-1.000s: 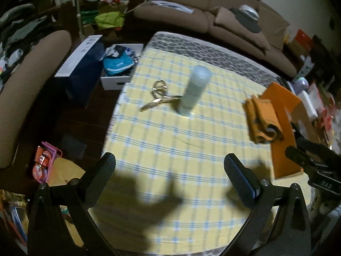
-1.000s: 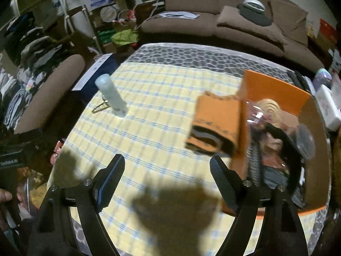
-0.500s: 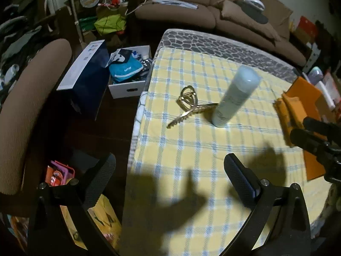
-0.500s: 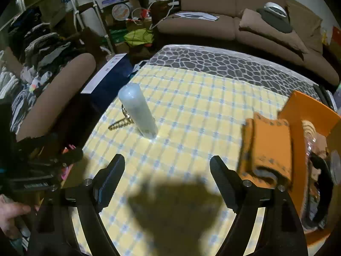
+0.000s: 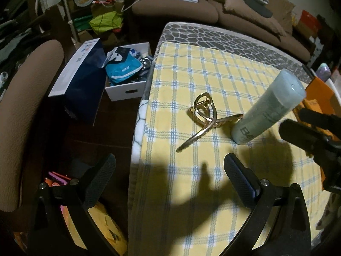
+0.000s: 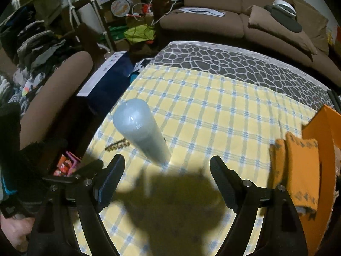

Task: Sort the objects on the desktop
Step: 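Grasp the white spray bottle with the right tool while the left tool grasps the gold claw clip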

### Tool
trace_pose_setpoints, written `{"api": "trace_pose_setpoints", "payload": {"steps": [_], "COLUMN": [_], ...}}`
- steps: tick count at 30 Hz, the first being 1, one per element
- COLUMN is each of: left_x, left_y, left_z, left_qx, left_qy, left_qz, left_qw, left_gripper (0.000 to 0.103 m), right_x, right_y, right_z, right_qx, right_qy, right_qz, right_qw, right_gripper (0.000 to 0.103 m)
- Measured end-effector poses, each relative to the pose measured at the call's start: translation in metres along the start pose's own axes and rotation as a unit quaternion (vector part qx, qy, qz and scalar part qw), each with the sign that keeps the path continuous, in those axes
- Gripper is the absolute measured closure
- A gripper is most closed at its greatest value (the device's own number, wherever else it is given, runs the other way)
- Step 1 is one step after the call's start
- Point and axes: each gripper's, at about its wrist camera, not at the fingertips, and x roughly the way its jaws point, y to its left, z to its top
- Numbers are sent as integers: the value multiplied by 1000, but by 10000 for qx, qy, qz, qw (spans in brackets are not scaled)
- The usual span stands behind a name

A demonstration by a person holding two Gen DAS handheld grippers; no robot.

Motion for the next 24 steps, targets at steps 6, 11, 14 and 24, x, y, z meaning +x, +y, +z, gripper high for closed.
{"api": "trace_pose_setpoints", "payload": {"steps": [6,11,14,24], "left_x": [14,25,30,40], "left_y": [2,4,3,-7], "left_z": [6,10,13,20], "left_qx": [40,47,83,280], "left_qy": [-8,12,7,-35], "left_qz": [7,-4,-5,-28], "left_qw": [10000,10000,10000,9996], "left_gripper": [1,1,1,1], "right_x": [19,32,38,40], "right_y": [3,2,-1,-7], "right_z": [11,16,17,23], "right_qx": [134,197,204,163], "right_qy": [-89,-134,-123,-147], "right_qz": [48,70,124,261], "right_qw": [9999,9997,9996,9994], "right_gripper": [19,21,25,69]}}
